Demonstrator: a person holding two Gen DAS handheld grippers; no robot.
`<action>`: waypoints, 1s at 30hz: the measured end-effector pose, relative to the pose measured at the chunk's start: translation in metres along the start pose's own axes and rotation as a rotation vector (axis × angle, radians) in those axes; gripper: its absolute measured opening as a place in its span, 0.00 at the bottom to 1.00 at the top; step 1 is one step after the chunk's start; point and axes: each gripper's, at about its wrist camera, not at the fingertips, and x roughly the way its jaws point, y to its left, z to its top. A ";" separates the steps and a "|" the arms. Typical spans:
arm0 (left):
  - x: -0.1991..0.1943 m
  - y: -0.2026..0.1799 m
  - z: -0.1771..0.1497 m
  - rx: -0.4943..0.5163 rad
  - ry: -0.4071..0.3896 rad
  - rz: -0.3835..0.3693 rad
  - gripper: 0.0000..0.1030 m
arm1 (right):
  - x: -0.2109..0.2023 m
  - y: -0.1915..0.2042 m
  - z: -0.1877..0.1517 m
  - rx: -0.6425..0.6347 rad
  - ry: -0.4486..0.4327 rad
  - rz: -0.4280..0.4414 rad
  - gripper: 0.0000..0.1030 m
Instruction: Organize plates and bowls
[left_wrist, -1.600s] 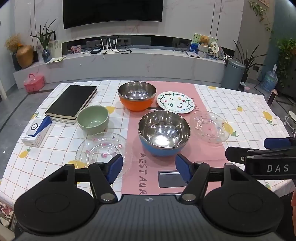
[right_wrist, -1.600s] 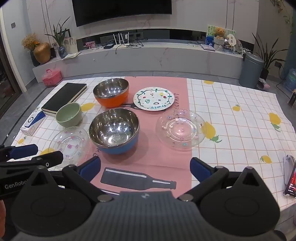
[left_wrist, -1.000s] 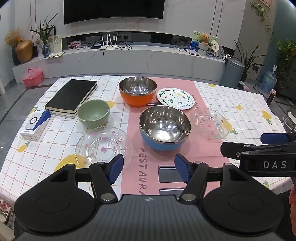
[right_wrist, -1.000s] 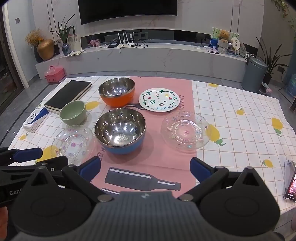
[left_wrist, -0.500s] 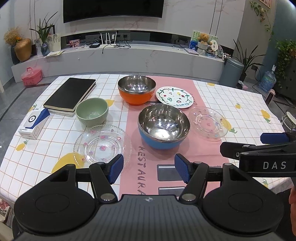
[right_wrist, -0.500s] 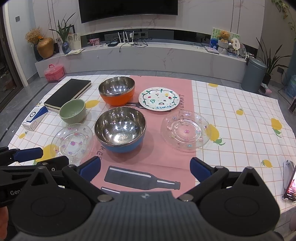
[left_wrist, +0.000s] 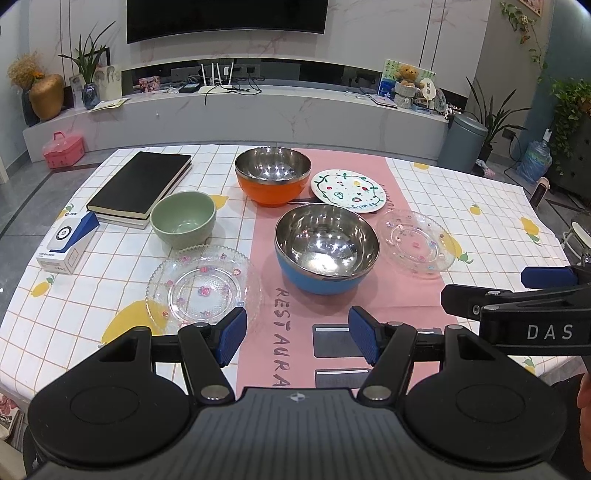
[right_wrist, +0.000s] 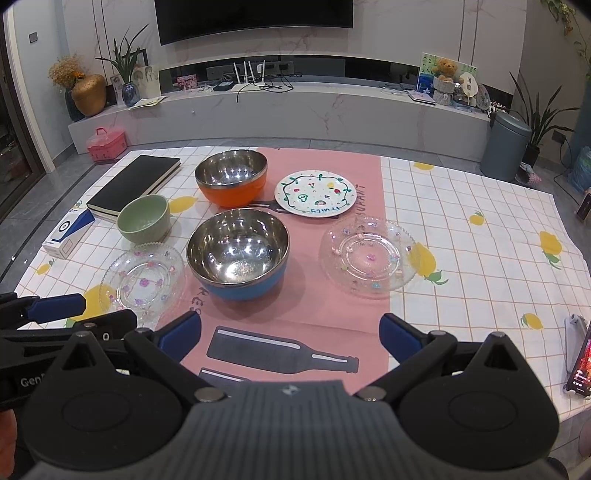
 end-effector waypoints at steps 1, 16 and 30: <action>0.000 0.000 0.000 0.000 0.000 -0.001 0.73 | 0.000 0.000 -0.001 0.000 0.001 -0.001 0.97; 0.002 0.005 -0.004 -0.020 0.010 0.003 0.73 | 0.001 0.005 -0.002 -0.006 0.015 0.000 0.97; 0.002 0.006 -0.004 -0.021 0.013 0.002 0.73 | 0.001 0.007 -0.003 -0.010 0.023 -0.003 0.97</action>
